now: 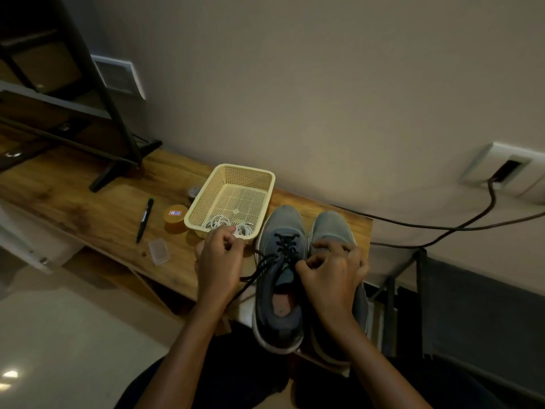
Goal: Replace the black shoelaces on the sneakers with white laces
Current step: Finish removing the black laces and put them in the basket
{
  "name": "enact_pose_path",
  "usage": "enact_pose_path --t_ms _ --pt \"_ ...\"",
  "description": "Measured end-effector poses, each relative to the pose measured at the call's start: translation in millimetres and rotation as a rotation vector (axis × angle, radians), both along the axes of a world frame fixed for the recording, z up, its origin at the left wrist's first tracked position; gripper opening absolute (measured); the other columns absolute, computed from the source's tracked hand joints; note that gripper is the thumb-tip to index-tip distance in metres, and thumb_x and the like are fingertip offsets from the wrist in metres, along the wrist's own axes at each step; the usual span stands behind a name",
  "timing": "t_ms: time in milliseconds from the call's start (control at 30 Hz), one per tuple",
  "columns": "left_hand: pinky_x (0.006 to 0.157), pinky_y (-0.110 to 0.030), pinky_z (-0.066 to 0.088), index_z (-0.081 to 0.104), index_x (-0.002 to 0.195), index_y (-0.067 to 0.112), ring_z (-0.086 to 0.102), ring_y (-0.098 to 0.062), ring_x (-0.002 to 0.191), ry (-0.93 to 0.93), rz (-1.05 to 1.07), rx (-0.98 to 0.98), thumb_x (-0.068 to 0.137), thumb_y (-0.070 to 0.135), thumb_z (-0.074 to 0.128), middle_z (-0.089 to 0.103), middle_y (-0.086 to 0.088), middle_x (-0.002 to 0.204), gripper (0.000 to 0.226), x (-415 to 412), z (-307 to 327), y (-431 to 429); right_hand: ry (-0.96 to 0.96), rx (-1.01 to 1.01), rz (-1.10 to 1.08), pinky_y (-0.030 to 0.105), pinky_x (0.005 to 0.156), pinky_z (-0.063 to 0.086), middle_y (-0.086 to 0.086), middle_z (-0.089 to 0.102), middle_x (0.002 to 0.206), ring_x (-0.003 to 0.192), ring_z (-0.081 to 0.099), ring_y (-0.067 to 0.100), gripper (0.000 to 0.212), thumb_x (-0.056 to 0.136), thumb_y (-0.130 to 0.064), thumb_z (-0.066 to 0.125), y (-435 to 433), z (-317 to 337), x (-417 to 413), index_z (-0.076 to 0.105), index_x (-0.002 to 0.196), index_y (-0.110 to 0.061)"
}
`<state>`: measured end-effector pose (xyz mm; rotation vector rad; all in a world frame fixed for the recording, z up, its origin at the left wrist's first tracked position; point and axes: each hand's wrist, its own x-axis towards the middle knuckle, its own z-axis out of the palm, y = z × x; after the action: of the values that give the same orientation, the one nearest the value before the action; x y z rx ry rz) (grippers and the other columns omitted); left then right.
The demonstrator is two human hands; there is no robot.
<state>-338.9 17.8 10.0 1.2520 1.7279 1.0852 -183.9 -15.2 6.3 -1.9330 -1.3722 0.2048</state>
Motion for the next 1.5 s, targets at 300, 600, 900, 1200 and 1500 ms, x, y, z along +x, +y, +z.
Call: enact_pose_path --t_ms 300,600,900,1200,1500 --pt "0.11 -0.046 0.022 0.048 0.122 0.039 0.015 -0.019 0.137 0.261 -0.155 0.042 0.085 0.024 0.064 0.032 0.009 0.148 0.043 17 4 -11 -0.078 -0.197 0.084 0.037 0.104 0.011 -0.01 0.053 0.118 0.118 0.032 0.016 0.015 0.074 -0.032 0.068 5 15 3 0.059 0.068 -0.023" --pt "0.108 -0.045 -0.002 0.058 0.088 0.035 -0.007 -0.016 0.141 0.73 -0.242 0.04 0.073 0.053 0.068 0.018 0.014 0.153 0.025 22 -5 -20 -0.443 -0.267 0.397 0.042 0.097 0.017 0.001 0.046 0.13 0.124 0.031 0.029 0.021 0.078 -0.023 0.062 19 14 -6 0.067 0.098 -0.02" --pt "0.108 -0.045 0.001 0.061 0.068 0.032 0.002 -0.015 0.143 0.712 -0.151 0.115 0.072 0.044 0.073 0.03 0.018 0.149 0.018 23 -4 -23 -0.288 -0.114 0.31 0.04 0.087 0.031 0.003 0.056 0.123 0.116 0.041 0.029 0.006 0.07 -0.015 0.074 19 10 -9 0.073 0.075 -0.016" --pt "0.105 -0.047 -0.001 0.054 0.056 0.03 0.014 -0.017 0.143 0.693 -0.11 0.168 0.07 0.038 0.075 0.042 0.011 0.145 0.026 31 -3 -24 0.102 -0.092 0.047 0.036 0.098 0.029 -0.012 0.053 0.1 0.113 0.041 0.019 0.024 0.071 -0.019 0.077 26 11 5 0.059 0.059 -0.029" --pt "0.102 -0.054 0.019 0.063 0.071 0.026 0.028 -0.028 0.136 0.783 -0.1 0.261 0.058 0.039 0.083 0.051 -0.001 0.137 0.027 33 -15 -24 -0.44 -0.195 0.362 0.05 0.102 0.019 0.003 0.048 0.135 0.13 0.029 0.035 0.02 0.069 -0.021 0.068 18 17 -3 0.072 0.088 -0.019"
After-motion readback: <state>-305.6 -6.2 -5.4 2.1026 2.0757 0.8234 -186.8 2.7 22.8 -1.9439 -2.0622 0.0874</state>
